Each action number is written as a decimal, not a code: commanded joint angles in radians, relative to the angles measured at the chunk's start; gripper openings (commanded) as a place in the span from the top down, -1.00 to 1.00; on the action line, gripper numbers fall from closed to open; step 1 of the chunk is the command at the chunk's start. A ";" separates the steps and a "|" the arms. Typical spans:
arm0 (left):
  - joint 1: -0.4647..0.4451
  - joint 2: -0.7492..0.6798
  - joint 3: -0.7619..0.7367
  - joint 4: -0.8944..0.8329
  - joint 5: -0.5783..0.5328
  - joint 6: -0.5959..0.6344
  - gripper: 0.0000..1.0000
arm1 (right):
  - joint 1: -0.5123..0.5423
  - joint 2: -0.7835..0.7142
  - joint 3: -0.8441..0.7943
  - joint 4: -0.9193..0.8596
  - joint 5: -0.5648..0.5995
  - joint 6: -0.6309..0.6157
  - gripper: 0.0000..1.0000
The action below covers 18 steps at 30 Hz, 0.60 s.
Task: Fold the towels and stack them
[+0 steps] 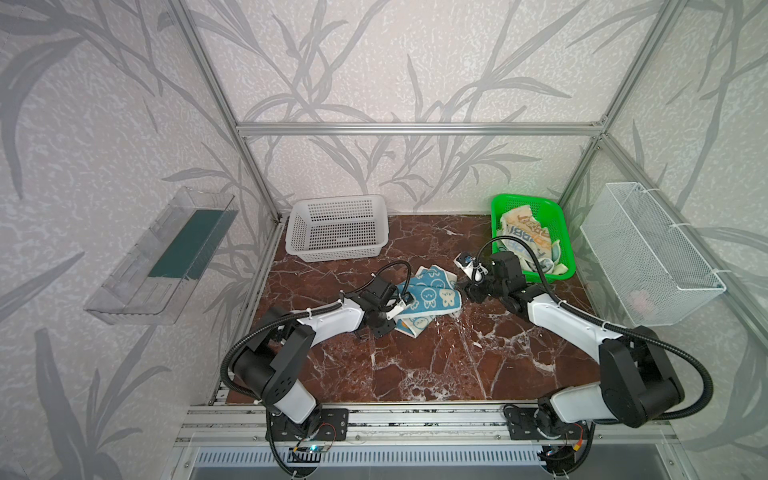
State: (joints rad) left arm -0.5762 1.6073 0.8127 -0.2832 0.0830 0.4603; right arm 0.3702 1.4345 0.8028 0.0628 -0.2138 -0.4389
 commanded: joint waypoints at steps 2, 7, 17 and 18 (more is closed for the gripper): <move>0.037 0.055 0.026 -0.087 0.106 0.040 0.18 | 0.001 0.002 0.012 0.000 -0.008 -0.024 -0.34; 0.074 0.085 0.087 -0.180 0.154 0.063 0.19 | 0.001 -0.013 0.003 0.004 -0.022 -0.037 -0.34; 0.100 0.173 0.174 -0.278 0.160 0.113 0.49 | 0.001 -0.003 0.004 -0.021 -0.031 -0.066 -0.34; 0.101 0.179 0.176 -0.276 0.160 0.115 0.61 | 0.001 -0.003 -0.001 -0.026 -0.041 -0.086 -0.34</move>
State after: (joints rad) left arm -0.4824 1.7390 0.9909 -0.4660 0.2203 0.5362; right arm 0.3702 1.4353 0.8028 0.0586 -0.2268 -0.4847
